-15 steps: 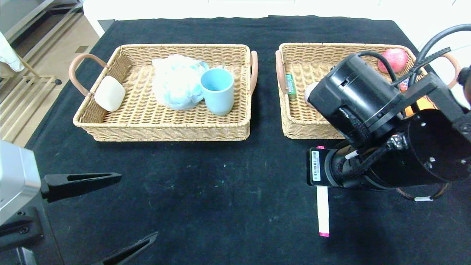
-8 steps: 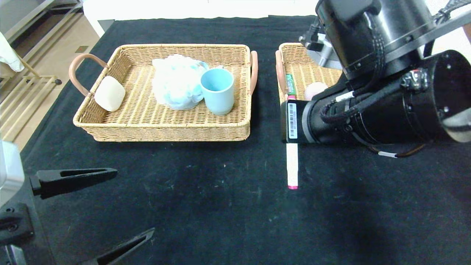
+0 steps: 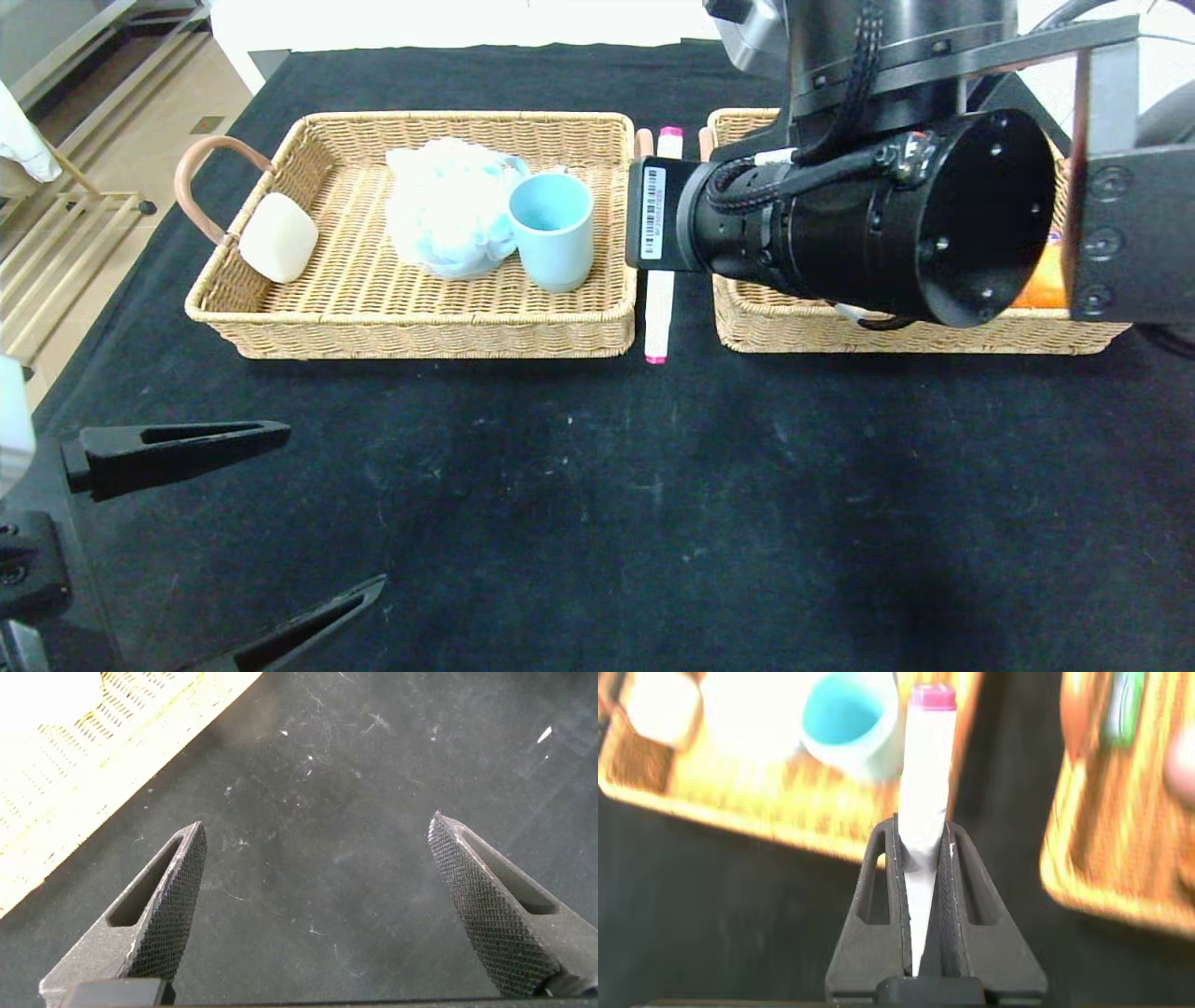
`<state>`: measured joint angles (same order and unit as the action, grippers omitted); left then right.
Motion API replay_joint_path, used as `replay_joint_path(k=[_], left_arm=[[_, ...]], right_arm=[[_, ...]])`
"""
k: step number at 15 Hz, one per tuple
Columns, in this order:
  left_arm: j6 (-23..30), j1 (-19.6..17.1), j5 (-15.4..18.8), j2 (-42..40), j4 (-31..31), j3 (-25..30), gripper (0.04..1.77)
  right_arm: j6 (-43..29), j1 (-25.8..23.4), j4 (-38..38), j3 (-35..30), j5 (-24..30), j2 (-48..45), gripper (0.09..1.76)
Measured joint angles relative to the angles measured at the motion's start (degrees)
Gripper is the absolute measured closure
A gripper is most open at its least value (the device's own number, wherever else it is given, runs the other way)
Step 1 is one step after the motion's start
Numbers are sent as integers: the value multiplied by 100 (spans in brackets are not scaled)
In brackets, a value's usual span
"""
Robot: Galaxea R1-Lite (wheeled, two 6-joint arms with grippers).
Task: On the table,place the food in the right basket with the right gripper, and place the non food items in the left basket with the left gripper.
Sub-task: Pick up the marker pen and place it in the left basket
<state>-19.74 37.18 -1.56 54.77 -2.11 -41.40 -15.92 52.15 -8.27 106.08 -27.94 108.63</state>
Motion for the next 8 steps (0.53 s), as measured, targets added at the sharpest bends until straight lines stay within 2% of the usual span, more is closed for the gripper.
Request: replay_joint_path(k=[5,8], left_arm=[[-10,-2,-4,-10,10,0,9],[-10,0,-23,-45,21,-20,9]], right_arm=[[700,7,1520,-88,0,335,156],[1126,-23,2169,-138,22,545,156]])
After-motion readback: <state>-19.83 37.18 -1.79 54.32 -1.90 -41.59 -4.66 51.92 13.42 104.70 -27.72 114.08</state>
